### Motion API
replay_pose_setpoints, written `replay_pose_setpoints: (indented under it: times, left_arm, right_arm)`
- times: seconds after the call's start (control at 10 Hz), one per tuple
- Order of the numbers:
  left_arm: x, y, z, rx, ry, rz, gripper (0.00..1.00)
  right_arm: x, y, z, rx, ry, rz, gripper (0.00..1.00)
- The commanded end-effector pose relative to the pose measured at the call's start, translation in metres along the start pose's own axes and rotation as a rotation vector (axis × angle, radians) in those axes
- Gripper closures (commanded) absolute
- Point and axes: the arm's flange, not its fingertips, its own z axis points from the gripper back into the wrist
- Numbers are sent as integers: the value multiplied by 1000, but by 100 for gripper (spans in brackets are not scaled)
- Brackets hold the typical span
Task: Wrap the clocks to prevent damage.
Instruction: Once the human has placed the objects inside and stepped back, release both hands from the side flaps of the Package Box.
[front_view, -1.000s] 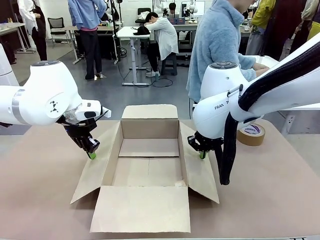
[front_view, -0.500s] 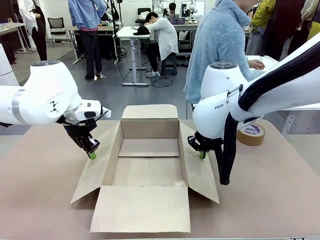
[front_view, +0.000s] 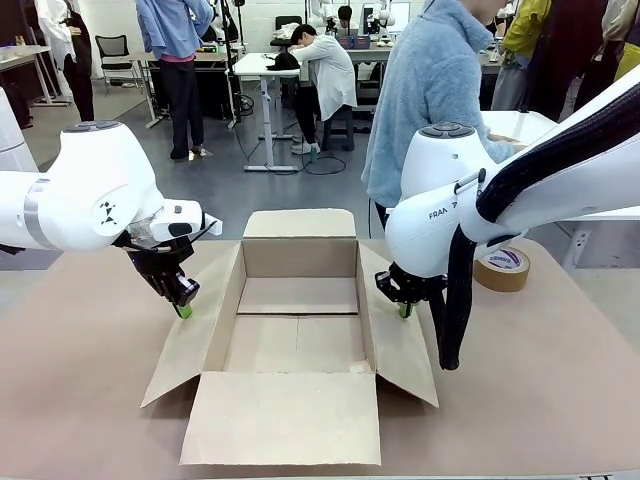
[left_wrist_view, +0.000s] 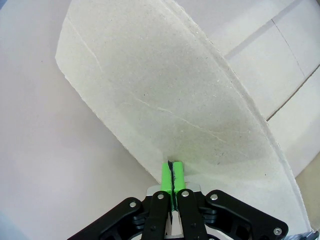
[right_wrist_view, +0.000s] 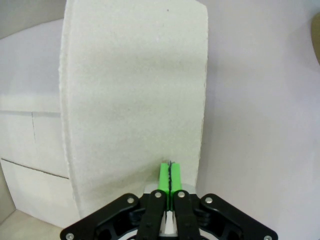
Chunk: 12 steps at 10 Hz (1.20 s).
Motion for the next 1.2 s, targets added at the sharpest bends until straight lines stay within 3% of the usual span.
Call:
replay_pose_setpoints:
  times: [0.0, 1.1]
  left_arm:
    - [-1, 0, -1, -2, 10, -2, 100]
    - [-1, 0, -1, -2, 10, -2, 100]
  right_arm:
    - [-1, 1, -1, -22, -8, -11, 99]
    - [-1, 1, -1, -22, -8, -11, 99]
